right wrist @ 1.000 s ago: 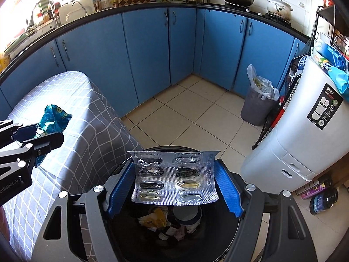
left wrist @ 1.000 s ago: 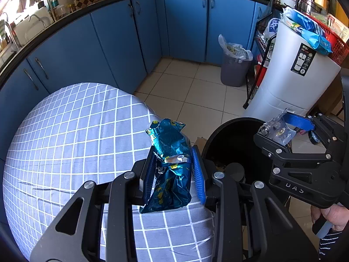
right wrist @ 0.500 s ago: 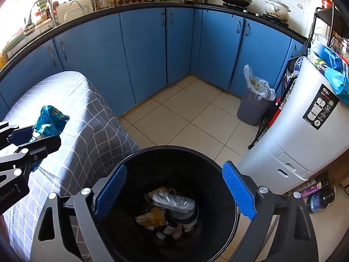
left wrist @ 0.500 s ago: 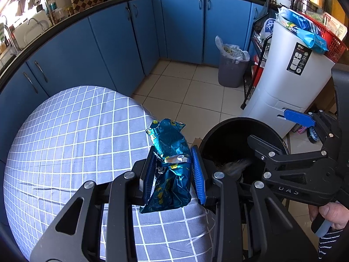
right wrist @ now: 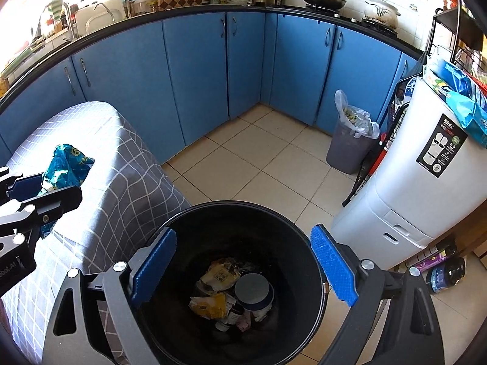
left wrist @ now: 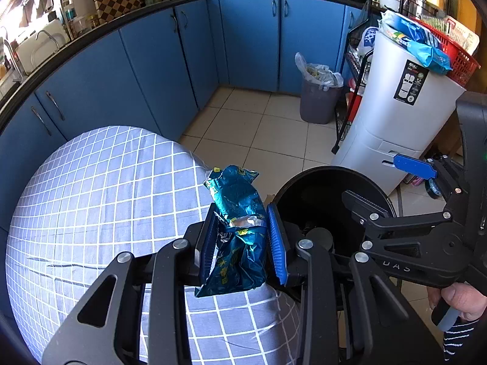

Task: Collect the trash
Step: 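Open both grippers to drop the wrapper and blister pack into the bin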

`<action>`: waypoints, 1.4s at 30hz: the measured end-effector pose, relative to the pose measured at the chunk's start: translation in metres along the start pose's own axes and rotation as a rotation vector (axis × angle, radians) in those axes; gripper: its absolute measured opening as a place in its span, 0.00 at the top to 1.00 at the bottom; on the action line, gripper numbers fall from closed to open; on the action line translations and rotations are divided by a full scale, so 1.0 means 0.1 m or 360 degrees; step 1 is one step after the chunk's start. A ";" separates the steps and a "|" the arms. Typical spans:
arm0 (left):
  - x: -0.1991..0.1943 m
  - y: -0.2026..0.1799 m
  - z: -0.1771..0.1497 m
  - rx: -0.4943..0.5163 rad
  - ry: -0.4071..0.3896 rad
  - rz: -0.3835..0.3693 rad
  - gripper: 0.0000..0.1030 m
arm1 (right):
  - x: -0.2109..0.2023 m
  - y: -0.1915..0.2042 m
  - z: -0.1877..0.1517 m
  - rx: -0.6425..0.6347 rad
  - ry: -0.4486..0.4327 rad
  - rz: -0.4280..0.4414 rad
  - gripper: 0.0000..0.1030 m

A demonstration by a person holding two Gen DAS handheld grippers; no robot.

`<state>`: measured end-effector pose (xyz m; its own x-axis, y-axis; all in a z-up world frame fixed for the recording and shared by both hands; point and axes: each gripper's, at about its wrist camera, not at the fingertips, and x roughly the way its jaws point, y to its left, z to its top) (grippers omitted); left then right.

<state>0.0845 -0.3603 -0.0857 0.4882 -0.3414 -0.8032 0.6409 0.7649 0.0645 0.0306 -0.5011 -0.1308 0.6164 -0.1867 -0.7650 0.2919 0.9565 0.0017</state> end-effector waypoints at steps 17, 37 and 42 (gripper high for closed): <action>-0.15 -0.21 0.13 0.0071 -0.0068 -0.0030 0.67 | -0.08 -0.18 -0.06 0.0057 -0.0015 -0.0048 0.15; -0.37 -0.27 0.13 0.0084 -0.0201 -0.0034 0.08 | -0.15 -0.26 -0.11 0.0081 -0.0020 -0.0059 0.15; -0.37 -0.26 0.11 0.0083 -0.0180 -0.0063 0.03 | -0.17 -0.24 -0.12 0.0079 -0.0022 -0.0065 0.15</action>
<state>0.0563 -0.3741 -0.0512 0.5241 -0.4323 -0.7338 0.6892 0.7215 0.0672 0.0044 -0.5186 -0.1256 0.6134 -0.2286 -0.7560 0.3523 0.9359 0.0029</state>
